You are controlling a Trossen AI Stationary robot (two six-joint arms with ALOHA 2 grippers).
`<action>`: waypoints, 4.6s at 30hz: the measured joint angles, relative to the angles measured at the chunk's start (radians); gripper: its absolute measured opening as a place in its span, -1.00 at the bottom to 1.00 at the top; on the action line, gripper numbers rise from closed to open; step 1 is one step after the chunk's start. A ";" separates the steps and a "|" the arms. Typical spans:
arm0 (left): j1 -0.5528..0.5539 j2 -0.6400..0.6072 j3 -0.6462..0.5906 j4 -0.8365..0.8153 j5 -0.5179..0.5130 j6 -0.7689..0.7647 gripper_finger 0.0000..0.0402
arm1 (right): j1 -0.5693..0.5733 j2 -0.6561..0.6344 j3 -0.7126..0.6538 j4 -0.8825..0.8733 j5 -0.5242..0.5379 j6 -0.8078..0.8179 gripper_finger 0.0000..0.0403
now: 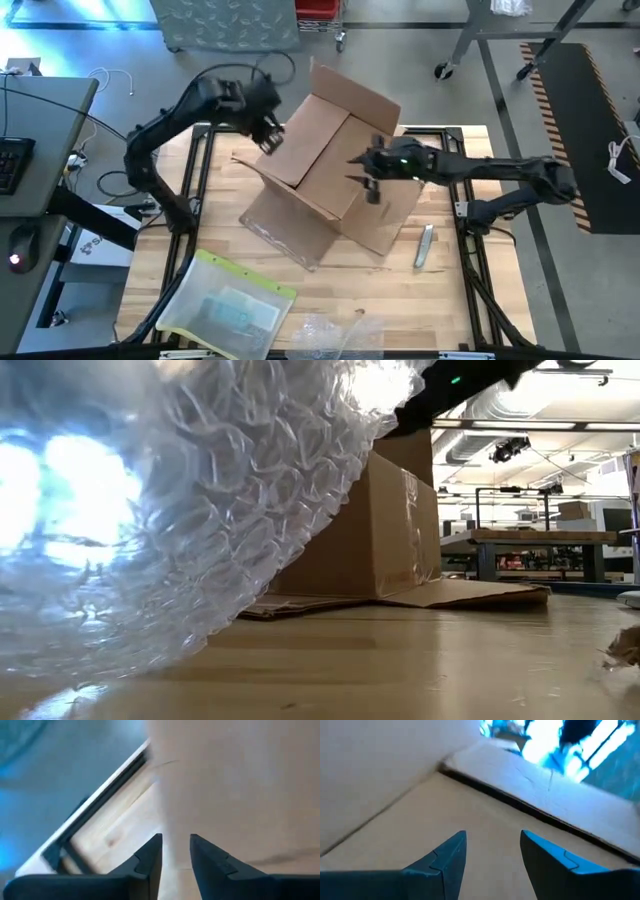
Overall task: Unpack boxes
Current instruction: Break down the cardboard box using the silver cutter until it is fully flat
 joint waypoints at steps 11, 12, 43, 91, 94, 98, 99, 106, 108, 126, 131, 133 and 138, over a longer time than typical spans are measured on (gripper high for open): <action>0.306 0.000 -0.434 0.345 0.357 0.257 -0.86 | -0.124 0.388 0.340 -0.231 -0.001 0.120 -0.15; 0.306 0.000 -0.471 0.371 0.362 0.269 -0.88 | -0.126 0.411 0.356 -0.228 -0.002 0.120 -0.15; -0.045 -0.239 -0.333 0.879 0.440 0.139 -1.00 | -0.129 0.444 0.405 0.430 -0.095 0.208 -0.15; 0.238 -0.184 -0.339 0.193 -0.061 0.208 -1.00 | 0.038 -0.228 -0.233 0.025 0.062 0.217 -0.15; 0.178 -0.208 -0.338 0.359 0.144 0.197 -1.00 | 0.047 -0.252 -0.357 0.219 0.074 0.304 -0.15; 0.073 -0.206 -0.336 0.570 0.349 0.165 -1.00 | 0.050 -0.217 -0.448 0.356 0.097 0.358 -0.15; 0.048 -0.194 -0.336 0.596 0.378 0.162 -1.00 | 0.049 -0.205 -0.454 0.375 0.097 0.370 -0.15; -0.063 -0.038 -0.338 0.553 0.110 0.144 -1.00 | 0.043 -0.098 -0.440 0.416 0.097 0.374 -0.15; -0.072 0.006 -0.338 0.485 -0.026 0.142 -1.00 | 0.044 -0.077 -0.440 0.423 0.097 0.381 -0.15; -0.097 0.124 -0.333 0.641 0.387 0.245 -1.00 | 0.041 0.072 -0.440 0.419 0.154 0.435 -0.15; -0.130 0.097 -0.331 0.835 0.611 0.245 -1.00 | 0.041 0.069 -0.439 0.443 0.182 0.453 -0.15; -0.149 0.109 -0.335 0.890 0.671 0.246 -1.00 | 0.044 0.063 -0.438 0.462 0.186 0.459 -0.15; -0.195 0.140 -0.334 1.000 0.667 0.247 -1.00 | 0.061 0.019 -0.437 0.471 0.196 0.460 -0.15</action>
